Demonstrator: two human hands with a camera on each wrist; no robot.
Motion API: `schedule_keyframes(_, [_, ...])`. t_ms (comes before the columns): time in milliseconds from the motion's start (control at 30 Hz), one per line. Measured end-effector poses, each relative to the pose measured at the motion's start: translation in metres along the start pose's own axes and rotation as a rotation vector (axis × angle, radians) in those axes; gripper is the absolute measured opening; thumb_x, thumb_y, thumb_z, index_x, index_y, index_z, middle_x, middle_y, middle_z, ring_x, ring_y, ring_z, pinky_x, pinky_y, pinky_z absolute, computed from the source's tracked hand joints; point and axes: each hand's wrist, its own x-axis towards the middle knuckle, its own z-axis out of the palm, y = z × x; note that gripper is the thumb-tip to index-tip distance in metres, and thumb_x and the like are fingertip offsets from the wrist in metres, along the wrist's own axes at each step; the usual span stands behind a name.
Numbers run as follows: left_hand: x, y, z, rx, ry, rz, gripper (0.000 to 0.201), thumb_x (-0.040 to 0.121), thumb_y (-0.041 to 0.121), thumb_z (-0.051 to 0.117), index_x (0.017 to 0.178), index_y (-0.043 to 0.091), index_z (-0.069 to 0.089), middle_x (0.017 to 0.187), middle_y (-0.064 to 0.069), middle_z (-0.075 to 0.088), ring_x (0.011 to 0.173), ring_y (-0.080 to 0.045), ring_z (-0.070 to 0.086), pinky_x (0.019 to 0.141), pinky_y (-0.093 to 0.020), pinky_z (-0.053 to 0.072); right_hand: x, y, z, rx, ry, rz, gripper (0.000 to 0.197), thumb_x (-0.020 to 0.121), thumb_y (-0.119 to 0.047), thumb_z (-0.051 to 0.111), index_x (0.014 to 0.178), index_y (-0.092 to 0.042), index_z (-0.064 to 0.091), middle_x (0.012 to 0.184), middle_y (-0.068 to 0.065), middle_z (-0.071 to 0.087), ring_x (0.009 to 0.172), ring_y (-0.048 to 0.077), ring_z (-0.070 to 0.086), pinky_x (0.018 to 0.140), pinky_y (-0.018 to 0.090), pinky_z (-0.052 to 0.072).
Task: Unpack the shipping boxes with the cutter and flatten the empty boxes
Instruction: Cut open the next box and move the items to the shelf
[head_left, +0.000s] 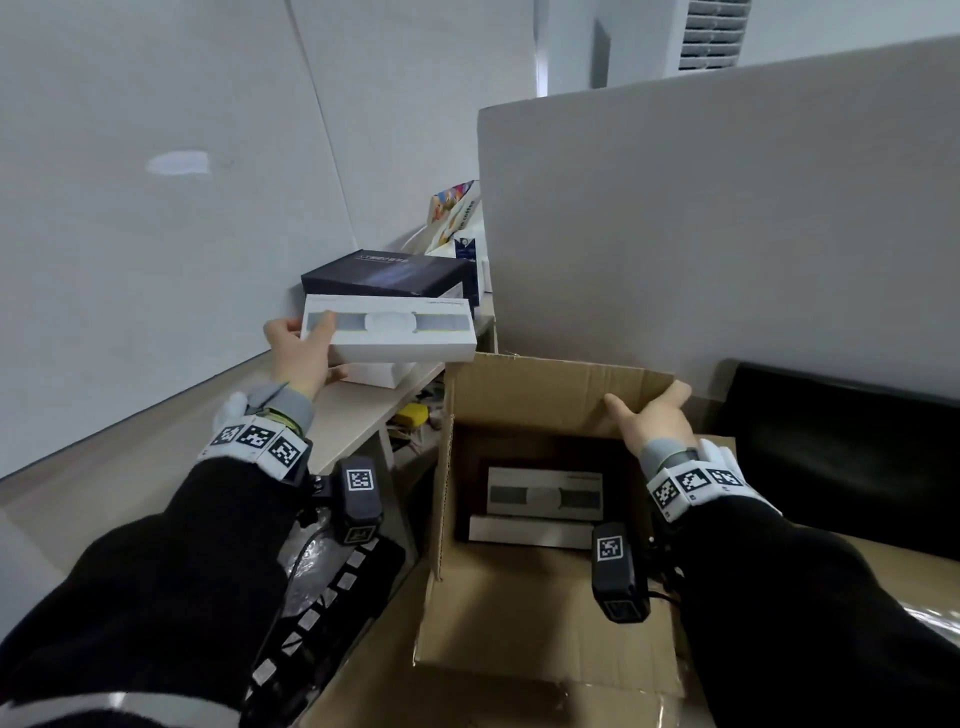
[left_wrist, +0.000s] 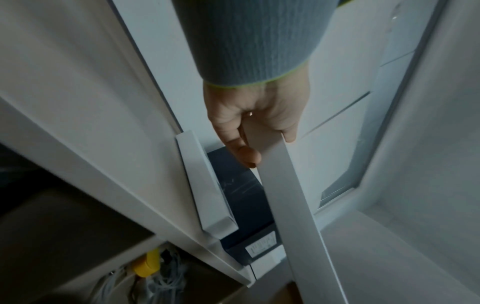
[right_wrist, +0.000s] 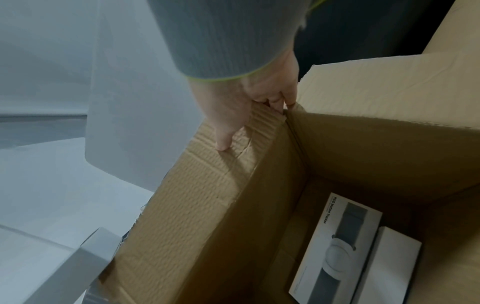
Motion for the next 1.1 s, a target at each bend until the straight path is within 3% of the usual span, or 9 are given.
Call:
schedule_keyframes(167, [0.032,-0.011,-0.008,0.012,0.015,-0.079,0.034,0.095,0.035,0.055,0.11,0.007,0.04,0.111,-0.012,0.049,0.063,-0.022,0.059,0.039,-0.023,0.052,-0.005,-0.003,0.003,0.007,0.032,0.015,0.079,0.085,-0.049,0.063,0.135,-0.007,0.019,0.124,0.021,0.055,0.108,0.041,0.057,0.088,0.043,0.044])
schedule_keyframes(233, [0.043,-0.017,-0.011,0.021,-0.012,-0.079,0.046,0.09,0.039,0.06,0.115,0.002,0.05,0.117,-0.013,0.057,0.077,-0.025,0.066,0.05,-0.027,0.058,-0.008,-0.003,0.004,0.002,0.037,0.026,0.078,0.085,-0.05,0.063,0.134,-0.007,0.02,0.124,0.021,0.055,0.108,0.04,0.057,0.088,0.043,0.044])
schedule_keyframes(267, [0.048,-0.02,-0.011,0.086,-0.023,-0.069,0.058,0.085,0.043,0.062,0.124,0.002,0.052,0.123,-0.016,0.058,0.09,-0.028,0.067,0.064,-0.031,0.06,-0.009,-0.002,0.005,-0.001,0.044,0.032,0.078,0.085,-0.05,0.063,0.133,-0.007,0.02,0.124,0.021,0.055,0.107,0.04,0.058,0.088,0.043,0.044])
schedule_keyframes(333, [0.05,-0.022,-0.01,0.357,-0.017,-0.013,0.069,0.083,0.045,0.064,0.134,0.002,0.047,0.135,-0.02,0.051,0.115,-0.035,0.056,0.093,-0.037,0.048,-0.011,-0.002,0.005,-0.007,0.059,0.035,0.077,0.085,-0.05,0.063,0.132,-0.006,0.021,0.124,0.021,0.055,0.108,0.04,0.057,0.087,0.042,0.044])
schedule_keyframes(500, [0.026,-0.027,0.009,0.705,-0.129,0.18,0.068,0.084,0.047,0.064,0.144,0.028,0.038,0.158,-0.007,0.004,0.144,-0.036,0.007,0.114,-0.051,0.02,-0.015,-0.004,0.008,-0.002,0.083,0.034,0.079,0.085,-0.048,0.063,0.135,-0.004,0.021,0.127,0.022,0.053,0.113,0.041,0.055,0.091,0.042,0.042])
schedule_keyframes(600, [0.01,-0.034,0.027,0.88,-0.385,0.389,0.063,0.08,0.061,0.062,0.138,0.045,0.042,0.159,0.0,0.004,0.145,-0.031,-0.005,0.115,-0.054,0.005,-0.016,-0.004,0.008,0.007,0.083,0.033,0.08,0.085,-0.048,0.063,0.135,-0.004,0.02,0.128,0.021,0.053,0.114,0.041,0.054,0.092,0.042,0.042])
schedule_keyframes(667, [0.001,-0.036,0.035,0.977,-0.473,0.466,0.073,0.072,0.074,0.058,0.138,0.05,0.038,0.158,0.002,0.012,0.144,-0.027,-0.006,0.112,-0.054,0.004,-0.018,-0.005,0.009,0.015,0.085,0.036,0.079,0.086,-0.047,0.063,0.135,-0.004,0.02,0.128,0.022,0.053,0.114,0.041,0.054,0.092,0.042,0.042])
schedule_keyframes(800, [0.009,-0.04,0.037,0.99,-0.383,0.454,0.062,0.076,0.07,0.056,0.133,0.052,0.04,0.155,0.002,0.021,0.144,-0.027,0.0,0.111,-0.056,0.007,-0.022,-0.005,0.008,0.028,0.091,0.033,0.078,0.085,-0.046,0.064,0.135,-0.004,0.021,0.127,0.021,0.053,0.113,0.041,0.055,0.091,0.04,0.042])
schedule_keyframes(1100, [0.012,-0.04,0.032,0.953,-0.251,0.333,0.048,0.09,0.043,0.054,0.137,0.042,0.043,0.158,-0.007,0.002,0.145,-0.031,-0.012,0.112,-0.062,-0.003,-0.031,0.001,0.006,0.016,0.089,0.033,0.077,0.085,-0.046,0.065,0.134,-0.004,0.022,0.123,0.02,0.055,0.109,0.039,0.056,0.085,0.038,0.042])
